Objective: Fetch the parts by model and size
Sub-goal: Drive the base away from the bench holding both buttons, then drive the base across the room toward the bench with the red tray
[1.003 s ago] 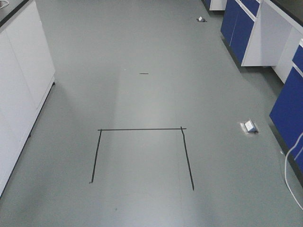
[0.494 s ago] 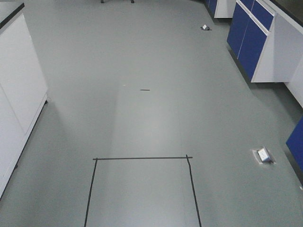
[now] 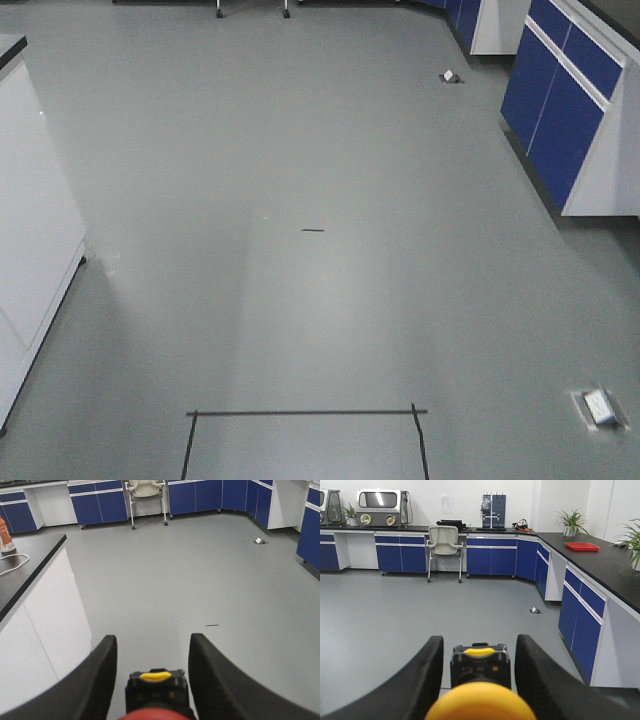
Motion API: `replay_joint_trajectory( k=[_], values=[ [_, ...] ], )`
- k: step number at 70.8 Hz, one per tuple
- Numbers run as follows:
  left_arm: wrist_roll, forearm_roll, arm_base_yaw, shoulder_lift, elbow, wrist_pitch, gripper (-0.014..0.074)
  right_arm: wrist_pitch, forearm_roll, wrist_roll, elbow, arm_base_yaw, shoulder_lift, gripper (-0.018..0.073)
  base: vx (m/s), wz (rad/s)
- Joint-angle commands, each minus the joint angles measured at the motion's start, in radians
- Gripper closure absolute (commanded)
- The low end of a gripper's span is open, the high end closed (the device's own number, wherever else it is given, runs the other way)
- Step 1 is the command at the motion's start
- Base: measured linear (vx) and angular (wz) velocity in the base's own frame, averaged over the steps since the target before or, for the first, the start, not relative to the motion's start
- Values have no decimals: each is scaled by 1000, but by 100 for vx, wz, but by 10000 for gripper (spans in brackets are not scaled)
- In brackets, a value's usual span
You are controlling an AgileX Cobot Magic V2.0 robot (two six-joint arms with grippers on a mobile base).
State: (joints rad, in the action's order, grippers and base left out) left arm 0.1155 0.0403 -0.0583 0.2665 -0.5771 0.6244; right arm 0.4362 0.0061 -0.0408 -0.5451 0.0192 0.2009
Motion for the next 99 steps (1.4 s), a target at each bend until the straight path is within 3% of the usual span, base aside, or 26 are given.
replay_joint_trajectory(
  k=[1, 99],
  values=[
    [0, 8, 7, 12, -27, -85, 601, -80, -6, 0, -25, -3, 14, 565, 50, 3],
    [0, 8, 7, 12, -27, -84, 601, -79, -6, 0, -25, -3, 14, 565, 52, 0]
  ],
)
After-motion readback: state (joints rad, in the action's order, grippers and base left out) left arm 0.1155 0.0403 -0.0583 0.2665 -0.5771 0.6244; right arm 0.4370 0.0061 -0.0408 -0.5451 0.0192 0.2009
